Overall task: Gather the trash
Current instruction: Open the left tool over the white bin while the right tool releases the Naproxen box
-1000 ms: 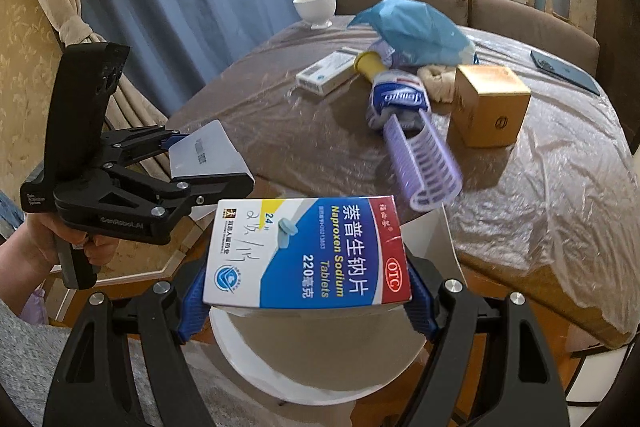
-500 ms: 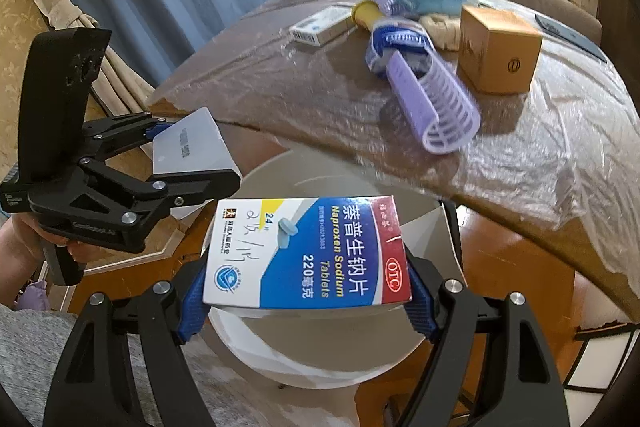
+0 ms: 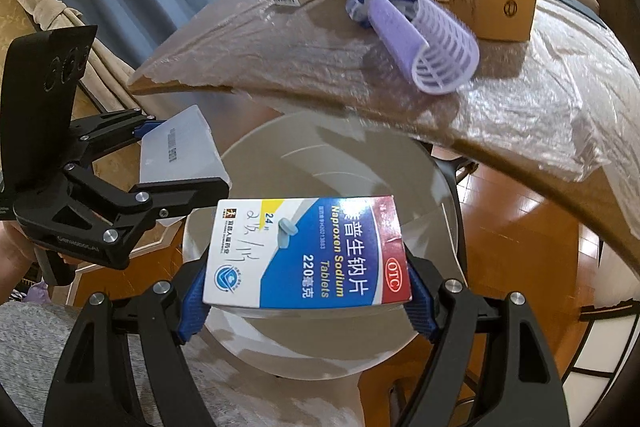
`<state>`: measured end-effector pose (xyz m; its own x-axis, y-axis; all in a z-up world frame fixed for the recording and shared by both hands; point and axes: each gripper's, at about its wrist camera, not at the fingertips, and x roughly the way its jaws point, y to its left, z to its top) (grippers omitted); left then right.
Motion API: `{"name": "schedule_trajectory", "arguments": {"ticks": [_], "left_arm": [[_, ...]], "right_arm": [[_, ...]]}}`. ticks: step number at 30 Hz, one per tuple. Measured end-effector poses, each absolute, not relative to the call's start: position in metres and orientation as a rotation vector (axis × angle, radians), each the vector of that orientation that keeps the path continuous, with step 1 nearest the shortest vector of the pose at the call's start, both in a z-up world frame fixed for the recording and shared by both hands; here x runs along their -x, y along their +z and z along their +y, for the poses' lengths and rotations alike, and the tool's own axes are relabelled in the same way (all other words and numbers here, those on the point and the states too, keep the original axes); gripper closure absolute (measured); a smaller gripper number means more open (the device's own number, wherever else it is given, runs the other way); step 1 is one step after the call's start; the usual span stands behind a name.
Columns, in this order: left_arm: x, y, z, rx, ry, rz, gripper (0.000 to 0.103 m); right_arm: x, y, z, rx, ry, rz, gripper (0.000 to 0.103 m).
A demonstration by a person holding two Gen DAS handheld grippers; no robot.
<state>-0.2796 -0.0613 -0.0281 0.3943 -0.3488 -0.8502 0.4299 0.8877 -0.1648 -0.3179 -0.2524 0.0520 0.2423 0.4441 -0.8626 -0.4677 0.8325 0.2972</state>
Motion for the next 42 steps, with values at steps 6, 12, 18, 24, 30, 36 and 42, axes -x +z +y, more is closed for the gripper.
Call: {"name": "schedule_trajectory", "arguments": {"ticks": [6,12,18,24,30,36,42], "left_arm": [[0.279,-0.041,-0.062,-0.097,-0.495,1.077,0.019],[0.277,-0.054,-0.067,-0.112,-0.491,1.100,0.019],[0.274,-0.066,-0.072,-0.125,-0.486,1.119,0.019],[0.265,-0.072,-0.079,-0.142,-0.486,1.133,0.019],[0.259,-0.079,-0.082,-0.155,-0.489,1.145,0.019],[0.254,-0.087,-0.084,-0.161,-0.491,1.156,0.019],[0.251,-0.094,-0.088,-0.169,-0.495,1.168,0.019]], "right_arm": [[0.308,0.041,-0.244,0.026,0.614,1.188,0.026],[0.300,0.027,-0.240,0.019,0.599,1.212,0.026],[0.290,0.017,-0.238,0.013,0.586,1.233,0.026],[0.283,0.010,-0.237,0.014,0.575,1.244,0.026],[0.279,0.000,-0.240,0.003,0.556,1.257,0.026],[0.277,-0.005,-0.244,-0.008,0.544,1.265,0.026],[0.278,-0.007,-0.246,-0.015,0.533,1.274,0.026]]}}
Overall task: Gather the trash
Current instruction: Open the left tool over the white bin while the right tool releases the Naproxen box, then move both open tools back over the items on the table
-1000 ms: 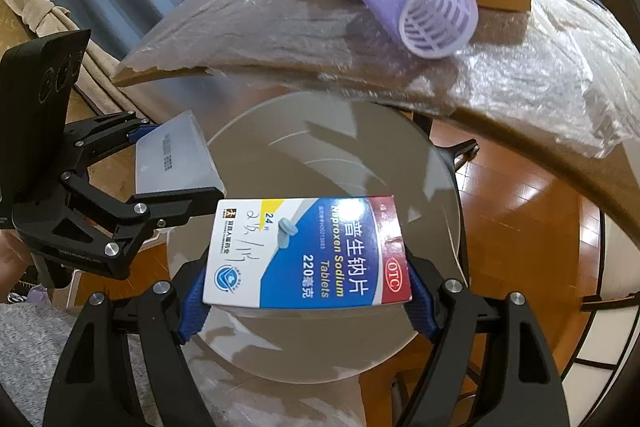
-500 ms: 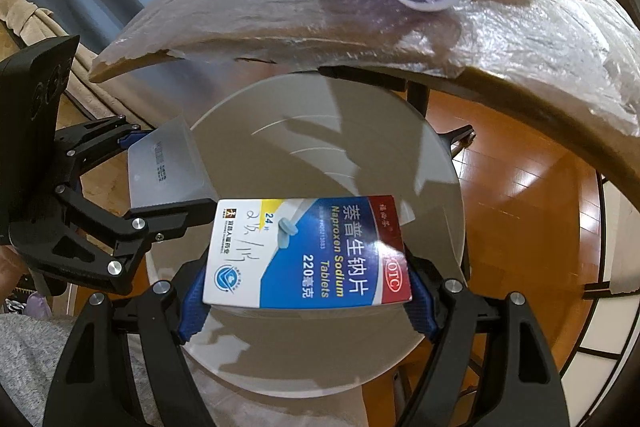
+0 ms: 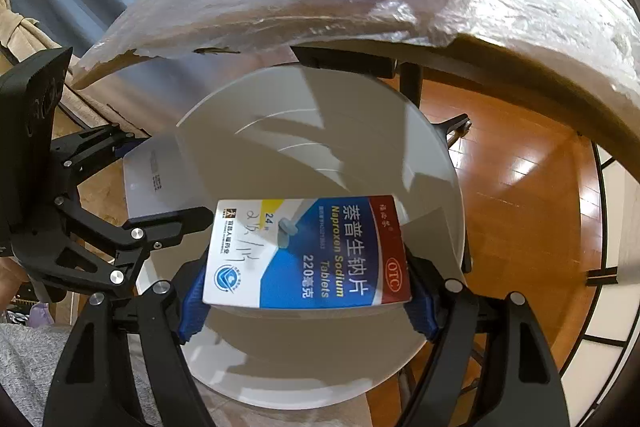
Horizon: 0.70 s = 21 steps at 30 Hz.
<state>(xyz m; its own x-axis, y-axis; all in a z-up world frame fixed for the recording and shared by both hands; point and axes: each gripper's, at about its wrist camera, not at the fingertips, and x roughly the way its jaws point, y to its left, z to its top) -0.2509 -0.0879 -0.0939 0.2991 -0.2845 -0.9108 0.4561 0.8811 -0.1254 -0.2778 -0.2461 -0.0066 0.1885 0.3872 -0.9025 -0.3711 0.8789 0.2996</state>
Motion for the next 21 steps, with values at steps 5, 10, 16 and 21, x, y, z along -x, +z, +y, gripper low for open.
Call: {"name": "schedule_trajectory", "arguments": {"ticks": [5,10,16,21], "left_arm": [[0.250,-0.094,-0.088,-0.172,-0.499,1.175,0.019],[0.249,-0.097,-0.089,-0.170,-0.508,1.178,0.019],[0.245,-0.097,-0.084,-0.119,-0.523,1.167,0.010],[0.245,-0.094,-0.079,-0.068,-0.546,1.171,0.006]], "right_arm": [[0.277,-0.010,-0.247,-0.018,0.525,1.283,0.026],[0.277,-0.013,-0.247,-0.020,0.526,1.289,0.026],[0.276,-0.010,-0.254,-0.064,0.505,1.270,0.012],[0.277,-0.001,-0.267,-0.108,0.490,1.251,0.008]]}}
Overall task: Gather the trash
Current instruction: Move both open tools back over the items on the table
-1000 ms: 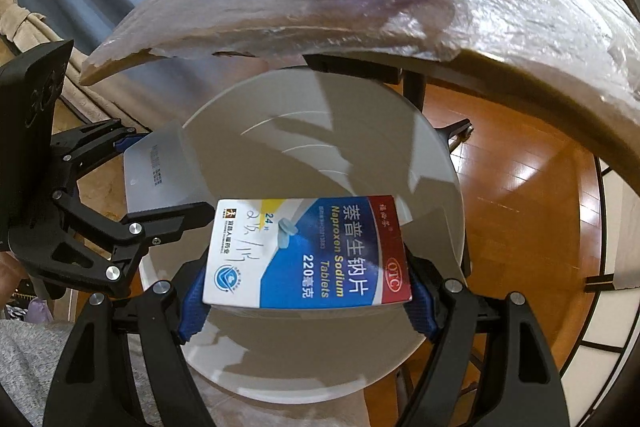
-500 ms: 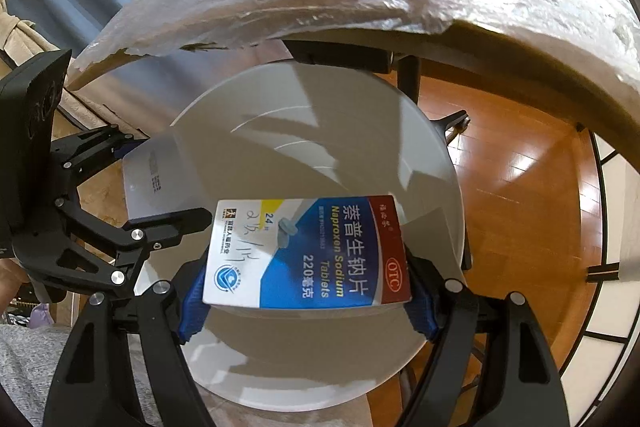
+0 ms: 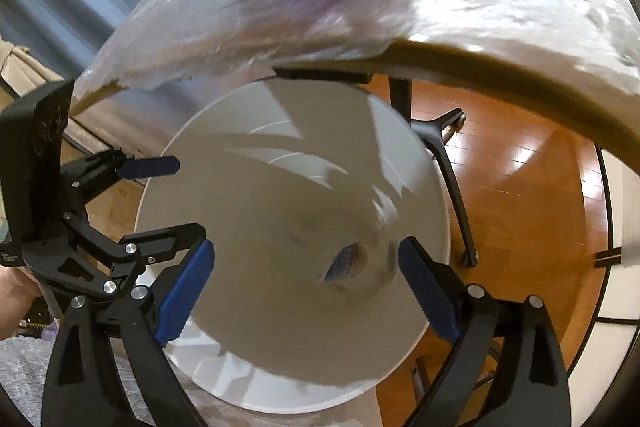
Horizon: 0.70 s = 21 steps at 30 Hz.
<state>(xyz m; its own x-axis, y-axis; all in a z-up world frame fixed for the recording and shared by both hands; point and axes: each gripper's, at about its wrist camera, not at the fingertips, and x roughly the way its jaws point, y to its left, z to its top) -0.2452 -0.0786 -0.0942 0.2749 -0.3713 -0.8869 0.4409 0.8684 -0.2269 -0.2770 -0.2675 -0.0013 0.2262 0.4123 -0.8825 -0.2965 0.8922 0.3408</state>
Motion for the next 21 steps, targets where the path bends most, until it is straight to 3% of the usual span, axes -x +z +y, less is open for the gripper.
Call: {"name": "schedule_trajectory", "arguments": {"ticks": [5,14,16,21], "left_arm": [[0.247,-0.078,-0.075,-0.018,-0.549,1.161,0.006],[0.267,0.029,-0.046,0.022,-0.532,0.841,0.005],[0.255,0.044,-0.037,0.016,-0.434,0.783,0.001],[0.206,0.043,-0.022,0.049,-0.345,0.809,0.001]], "right_arm": [[0.281,0.019,-0.275,-0.096,0.483,1.201,0.008],[0.291,0.112,-0.292,-0.058,0.439,0.893,0.007],[0.280,0.126,-0.298,-0.032,0.373,0.827,0.004],[0.242,0.134,-0.310,0.008,0.288,0.795,0.004]]}}
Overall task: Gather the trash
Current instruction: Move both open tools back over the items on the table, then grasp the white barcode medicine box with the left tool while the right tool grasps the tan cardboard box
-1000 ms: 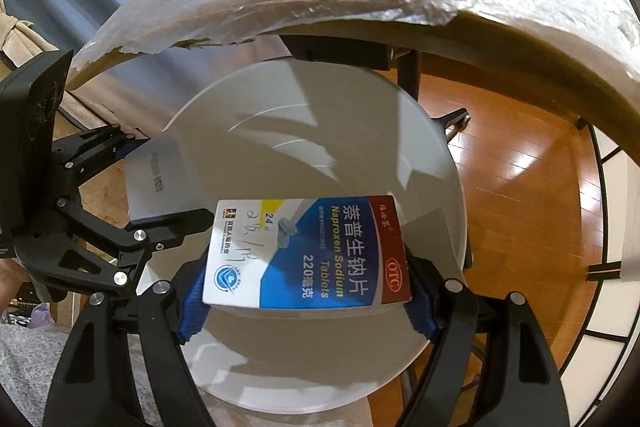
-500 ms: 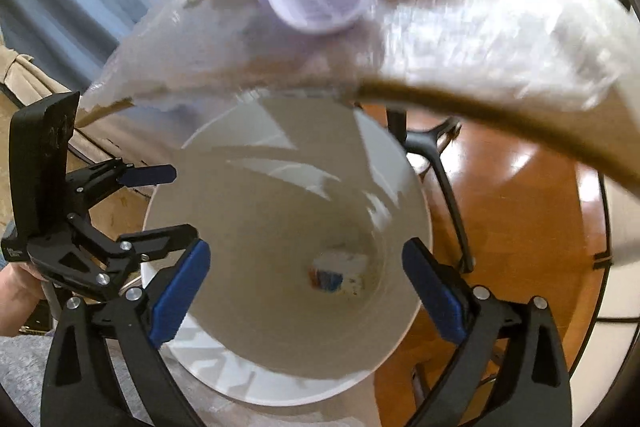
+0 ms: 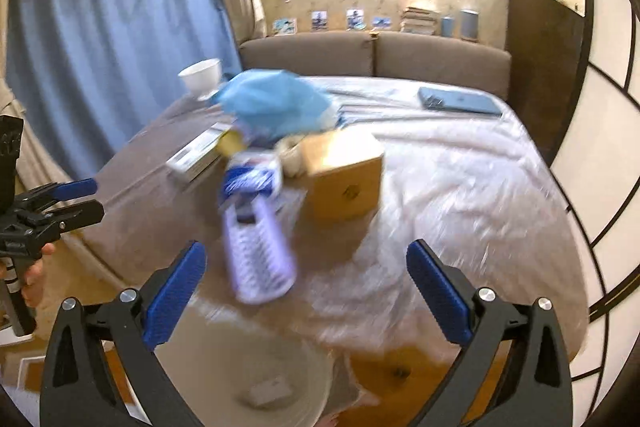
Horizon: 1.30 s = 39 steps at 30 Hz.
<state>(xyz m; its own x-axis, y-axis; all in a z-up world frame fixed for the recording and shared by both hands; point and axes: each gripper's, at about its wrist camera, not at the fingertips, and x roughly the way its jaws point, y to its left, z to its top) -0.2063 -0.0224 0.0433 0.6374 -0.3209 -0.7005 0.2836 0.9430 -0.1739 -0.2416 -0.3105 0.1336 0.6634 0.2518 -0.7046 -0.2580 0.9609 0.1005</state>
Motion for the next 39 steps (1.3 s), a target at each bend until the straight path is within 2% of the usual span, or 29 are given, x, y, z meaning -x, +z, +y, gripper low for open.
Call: {"name": "schedule_trajectory", "arguments": {"ticks": [15,18,20,24,26,32,33,34,36,37,39], "left_arm": [[0.101,0.006,-0.031,-0.078,-0.287,0.903,0.002],[0.091,0.000,-0.032,-0.083,-0.285,0.923,0.009],[0.088,0.000,-0.035,-0.098,-0.277,0.917,0.011],[0.086,0.000,-0.040,-0.129,-0.277,0.913,0.019],[0.086,0.003,-0.043,-0.132,-0.282,0.911,0.026],[0.080,0.003,-0.044,-0.145,-0.277,0.932,0.027],[0.080,0.003,-0.044,-0.146,-0.277,0.936,0.028],[0.080,0.004,-0.045,-0.147,-0.278,0.934,0.035],[0.080,0.006,-0.046,-0.145,-0.278,0.932,0.045],[0.079,0.007,-0.046,-0.144,-0.278,0.930,0.051],[0.078,0.007,-0.046,-0.135,-0.273,0.934,0.051]], "right_arm": [[0.144,0.094,-0.306,0.002,0.273,0.900,0.005],[0.135,0.090,-0.301,0.021,0.280,0.907,0.007],[0.131,0.089,-0.299,0.024,0.287,0.916,0.014],[0.124,0.085,-0.297,0.018,0.295,0.938,0.021],[0.123,0.084,-0.296,0.016,0.293,0.937,0.021],[0.117,0.082,-0.293,0.013,0.288,0.952,0.021],[0.117,0.082,-0.293,0.013,0.286,0.954,0.024],[0.117,0.081,-0.292,0.012,0.289,0.958,0.026],[0.116,0.079,-0.291,0.008,0.297,0.972,0.044],[0.116,0.079,-0.291,0.009,0.299,0.971,0.044],[0.117,0.081,-0.290,0.006,0.294,0.959,0.044]]}}
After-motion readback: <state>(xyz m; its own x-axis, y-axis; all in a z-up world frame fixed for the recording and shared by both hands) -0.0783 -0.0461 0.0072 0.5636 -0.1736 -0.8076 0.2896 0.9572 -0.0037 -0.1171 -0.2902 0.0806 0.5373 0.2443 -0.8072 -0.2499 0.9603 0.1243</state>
